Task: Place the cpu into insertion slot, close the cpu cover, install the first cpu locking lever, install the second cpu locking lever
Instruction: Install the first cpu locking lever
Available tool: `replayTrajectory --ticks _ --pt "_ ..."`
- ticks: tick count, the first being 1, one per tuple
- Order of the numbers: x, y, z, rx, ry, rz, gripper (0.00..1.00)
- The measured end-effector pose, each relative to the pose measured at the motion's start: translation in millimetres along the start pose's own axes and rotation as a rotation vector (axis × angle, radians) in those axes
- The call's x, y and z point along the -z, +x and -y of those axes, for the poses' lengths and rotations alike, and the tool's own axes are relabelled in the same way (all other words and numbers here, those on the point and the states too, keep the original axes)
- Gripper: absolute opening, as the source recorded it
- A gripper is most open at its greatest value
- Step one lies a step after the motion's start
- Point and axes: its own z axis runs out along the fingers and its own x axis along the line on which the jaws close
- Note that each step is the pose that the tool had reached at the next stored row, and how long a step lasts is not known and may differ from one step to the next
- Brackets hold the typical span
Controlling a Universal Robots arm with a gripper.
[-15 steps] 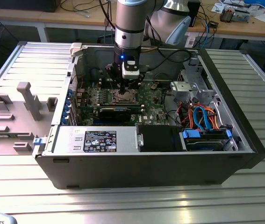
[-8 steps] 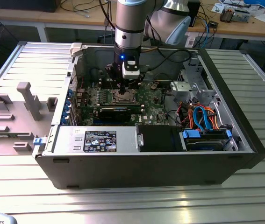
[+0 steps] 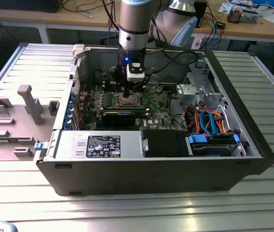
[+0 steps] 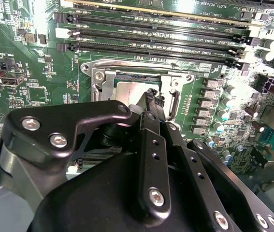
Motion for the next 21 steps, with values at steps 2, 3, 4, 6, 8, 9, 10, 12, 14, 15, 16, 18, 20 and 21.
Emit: replayTrajectory --ticks 2,3,4,6,8,9,10,12,14,15,16,18,20,21 --pt "0.0 0.0 0.0 0.002 0.0 0.0002 0.11" --pt "0.0 0.0 0.0 0.003 0.0001 0.0002 0.11" --pt "0.0 0.0 0.0 0.005 0.0001 0.0003 0.11" --pt "0.0 0.0 0.0 0.006 0.0002 0.0004 0.11" --pt "0.0 0.0 0.0 0.008 0.0002 0.0005 0.11" --pt "0.0 0.0 0.0 0.009 0.0003 0.0006 0.11" --pt "0.0 0.0 0.0 0.011 0.0003 0.0007 0.11" --pt "0.0 0.0 0.0 0.013 0.0004 0.0008 0.11" --pt "0.0 0.0 0.0 0.014 0.0003 0.0009 0.11" --pt "0.0 0.0 0.0 0.016 0.0004 0.0011 0.11" --pt "0.0 0.0 0.0 0.017 0.0004 0.0011 0.11" --pt "0.0 0.0 0.0 0.019 0.0005 0.0013 0.11" --pt "0.0 0.0 0.0 0.021 0.0005 0.0014 0.11" --pt "0.0 0.0 0.0 0.022 0.0006 0.0015 0.11"
